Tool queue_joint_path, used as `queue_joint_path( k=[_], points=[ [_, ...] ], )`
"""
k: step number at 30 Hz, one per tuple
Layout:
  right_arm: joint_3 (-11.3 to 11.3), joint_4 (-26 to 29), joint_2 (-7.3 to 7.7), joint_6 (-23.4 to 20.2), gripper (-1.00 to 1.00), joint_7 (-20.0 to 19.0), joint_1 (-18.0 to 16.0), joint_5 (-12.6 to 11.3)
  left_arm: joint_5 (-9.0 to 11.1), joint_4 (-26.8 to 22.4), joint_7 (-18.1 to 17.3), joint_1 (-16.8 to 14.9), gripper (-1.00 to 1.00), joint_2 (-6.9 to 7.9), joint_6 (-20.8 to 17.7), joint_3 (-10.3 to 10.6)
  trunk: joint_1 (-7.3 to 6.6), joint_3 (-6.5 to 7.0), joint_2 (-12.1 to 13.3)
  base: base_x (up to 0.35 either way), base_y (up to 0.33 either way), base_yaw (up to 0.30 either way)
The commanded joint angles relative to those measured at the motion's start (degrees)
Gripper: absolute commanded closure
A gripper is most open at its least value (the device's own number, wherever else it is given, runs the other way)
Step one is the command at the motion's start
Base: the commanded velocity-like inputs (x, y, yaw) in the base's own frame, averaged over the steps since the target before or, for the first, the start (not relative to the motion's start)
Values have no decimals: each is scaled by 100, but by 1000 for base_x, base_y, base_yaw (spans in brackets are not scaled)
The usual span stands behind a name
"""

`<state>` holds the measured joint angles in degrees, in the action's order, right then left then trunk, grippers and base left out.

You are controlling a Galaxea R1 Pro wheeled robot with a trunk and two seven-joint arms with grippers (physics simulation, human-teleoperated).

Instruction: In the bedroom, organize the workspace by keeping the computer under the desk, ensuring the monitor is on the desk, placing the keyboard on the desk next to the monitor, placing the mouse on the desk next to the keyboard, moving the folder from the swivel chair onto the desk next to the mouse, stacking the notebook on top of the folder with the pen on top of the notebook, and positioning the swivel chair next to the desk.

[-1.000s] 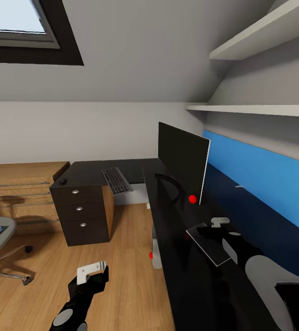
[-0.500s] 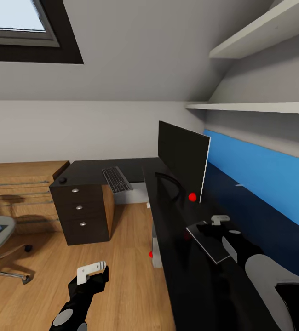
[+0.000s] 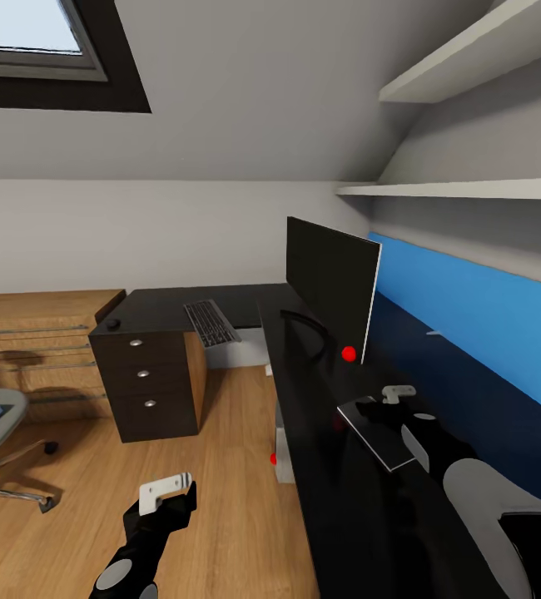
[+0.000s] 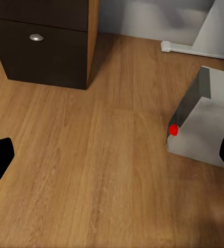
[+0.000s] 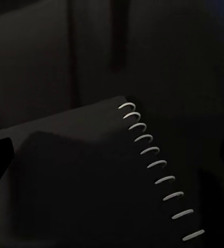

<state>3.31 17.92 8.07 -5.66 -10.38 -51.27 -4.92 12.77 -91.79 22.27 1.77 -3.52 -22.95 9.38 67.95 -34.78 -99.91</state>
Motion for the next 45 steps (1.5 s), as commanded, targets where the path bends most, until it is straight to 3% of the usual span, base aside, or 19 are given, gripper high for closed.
queue_joint_path(
  k=[1, 15, 45],
  points=[
    [55, -275, 8, -31, -100, 1, 3, -26, 59, -8, 44, -1, -100, 4, -14, 5, 0, -6, -2, 0, 0, 0],
    [47, -273, 10, -31, -100, 1, 3, -26, 51, 19, 48, -1, -100, 25, -17, -5, 0, -6, -2, -5, 0, 0],
    [47, -270, 17, -31, -100, -4, 3, -26, 50, 21, 48, -1, -100, 27, -9, -6, 0, -6, -2, -126, 0, 0]
  ],
)
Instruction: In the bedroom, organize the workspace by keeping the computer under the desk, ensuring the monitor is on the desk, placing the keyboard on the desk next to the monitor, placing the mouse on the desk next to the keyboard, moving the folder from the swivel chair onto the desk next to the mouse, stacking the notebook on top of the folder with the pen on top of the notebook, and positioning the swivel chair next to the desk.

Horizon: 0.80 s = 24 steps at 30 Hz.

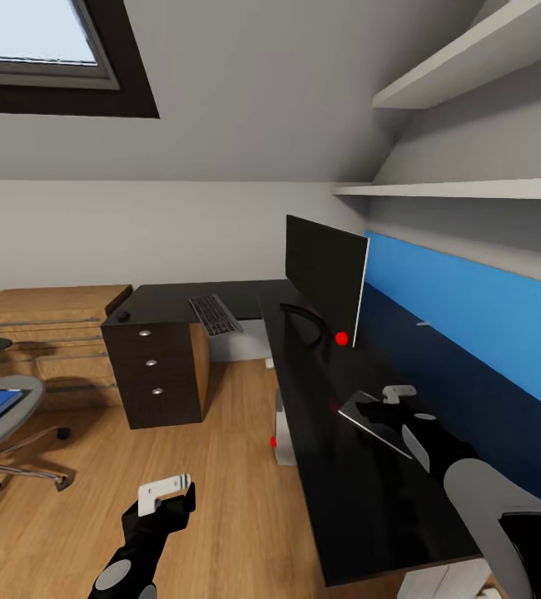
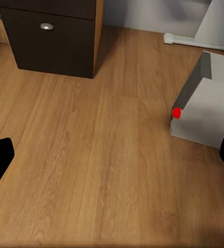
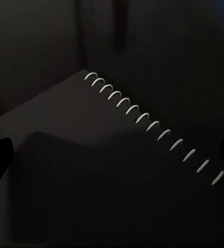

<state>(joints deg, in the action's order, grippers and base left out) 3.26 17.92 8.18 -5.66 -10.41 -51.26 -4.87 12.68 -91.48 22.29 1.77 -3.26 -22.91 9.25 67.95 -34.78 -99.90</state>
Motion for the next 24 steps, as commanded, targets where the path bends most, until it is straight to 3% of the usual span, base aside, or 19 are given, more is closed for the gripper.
queue_joint_path(
  k=[1, 7, 15, 24],
  points=[
    [52, -268, 7, -32, -100, -3, 2, -29, 59, -10, 46, -1, -100, 0, -13, 6, 0, -6, -2, -15, 0, 0],
    [52, -264, 8, -32, -100, -4, 2, -31, 59, -10, 47, -1, -100, 0, -12, 6, 0, -6, -2, -29, 0, 0],
    [52, -263, 8, -32, -100, -5, 2, -31, 59, -10, 45, -1, -100, 0, -12, 6, 0, -6, -2, -223, 0, 0],
    [52, -262, 8, -32, -100, -5, 2, -31, 59, -10, 46, -1, -100, 0, -12, 6, 0, -6, -2, -85, 0, 0]
  ],
)
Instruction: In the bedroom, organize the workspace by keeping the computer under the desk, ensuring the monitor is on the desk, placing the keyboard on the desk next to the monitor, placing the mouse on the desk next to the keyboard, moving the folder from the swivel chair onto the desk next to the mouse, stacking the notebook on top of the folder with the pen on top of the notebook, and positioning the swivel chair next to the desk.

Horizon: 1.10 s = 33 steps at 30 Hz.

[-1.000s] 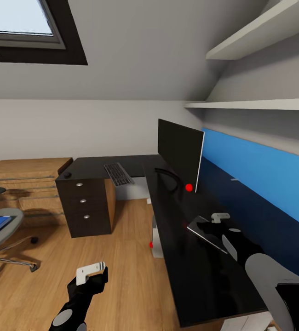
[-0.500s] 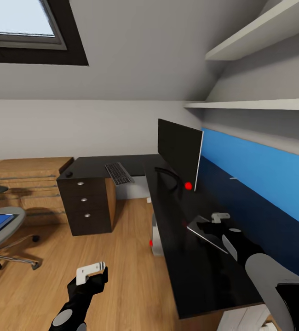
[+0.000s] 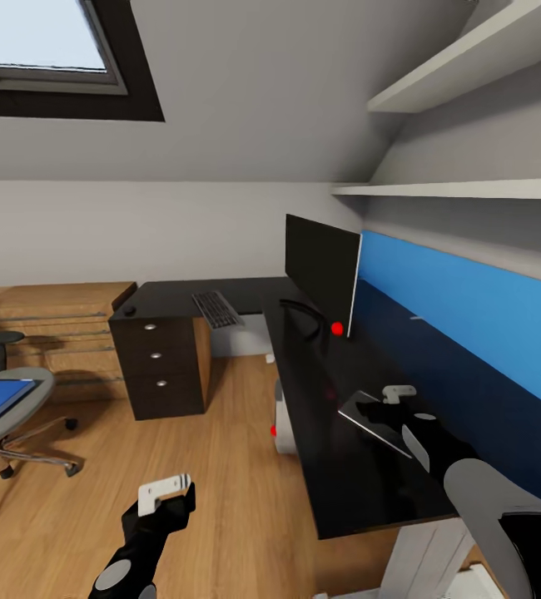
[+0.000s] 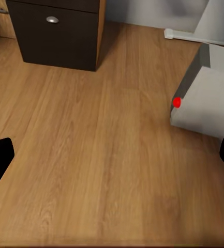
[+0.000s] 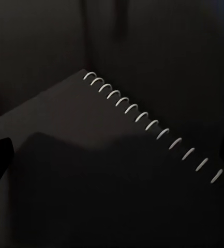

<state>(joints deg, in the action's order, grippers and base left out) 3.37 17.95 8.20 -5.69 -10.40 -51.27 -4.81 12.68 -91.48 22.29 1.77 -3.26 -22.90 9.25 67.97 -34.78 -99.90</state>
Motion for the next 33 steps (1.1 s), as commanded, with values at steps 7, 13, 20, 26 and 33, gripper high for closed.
queue_joint_path(
  k=[7, 13, 20, 26, 33],
  points=[
    [41, -265, 6, -29, -100, -6, 3, -37, 59, -10, 47, -1, -100, 0, -13, 5, -1, -6, -2, -228, 0, 0],
    [41, -265, 6, -29, -100, -6, 3, -38, 59, -10, 47, -1, -100, 0, -13, 3, -1, -6, -2, -116, 0, 0],
    [41, -258, 11, -29, -100, -6, 3, -38, 59, -10, 46, -1, -100, 0, -13, -2, -1, -6, -2, -255, 0, 0],
    [45, -257, 7, -29, -100, -6, 3, -38, 59, -10, 43, -1, -100, 0, -13, -2, -1, -6, -2, -329, 0, 0],
    [45, -259, 6, -29, -100, -6, 3, -38, 59, -10, 47, -1, -100, 0, -13, -2, -1, -6, -2, -218, 0, 0]
  ],
)
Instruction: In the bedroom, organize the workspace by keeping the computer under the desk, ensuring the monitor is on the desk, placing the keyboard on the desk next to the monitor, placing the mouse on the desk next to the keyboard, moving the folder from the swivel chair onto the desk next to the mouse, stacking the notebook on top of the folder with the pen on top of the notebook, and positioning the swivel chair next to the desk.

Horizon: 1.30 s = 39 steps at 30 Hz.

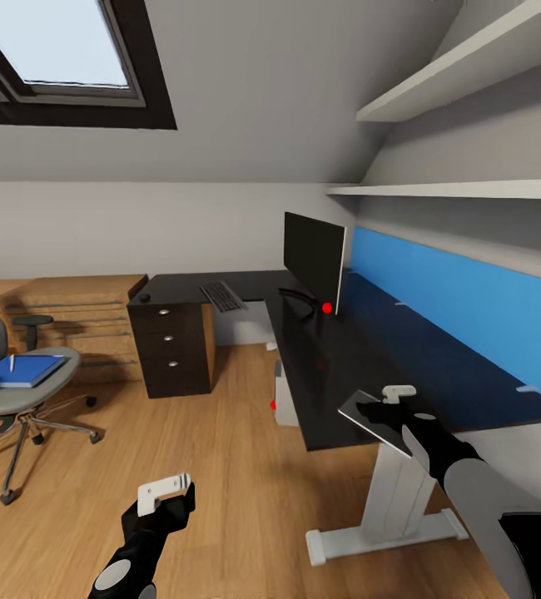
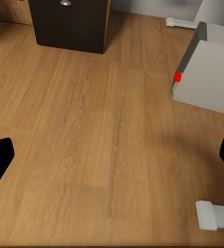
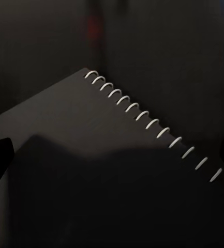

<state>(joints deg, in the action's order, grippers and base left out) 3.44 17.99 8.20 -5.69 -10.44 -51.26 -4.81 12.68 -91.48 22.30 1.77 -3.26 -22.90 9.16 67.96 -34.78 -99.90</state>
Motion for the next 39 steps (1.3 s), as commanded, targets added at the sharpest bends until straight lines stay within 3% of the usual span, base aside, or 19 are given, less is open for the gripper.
queue_joint_path(
  k=[1, 29, 39],
  points=[
    [39, -263, 6, -29, -100, -2, 2, -37, 59, -10, 46, -1, -100, 0, -13, 6, -1, -6, -2, -65, 0, 0],
    [36, -261, 6, -29, -100, -2, 2, -37, 60, -10, 45, -1, -100, 0, -21, 9, -1, -6, -2, -70, 0, 0],
    [40, -261, 7, -29, -100, -2, 2, -37, 59, -8, 45, -1, -100, -3, -22, 15, -220, 174, 399, -4, 0, 0]
  ],
)
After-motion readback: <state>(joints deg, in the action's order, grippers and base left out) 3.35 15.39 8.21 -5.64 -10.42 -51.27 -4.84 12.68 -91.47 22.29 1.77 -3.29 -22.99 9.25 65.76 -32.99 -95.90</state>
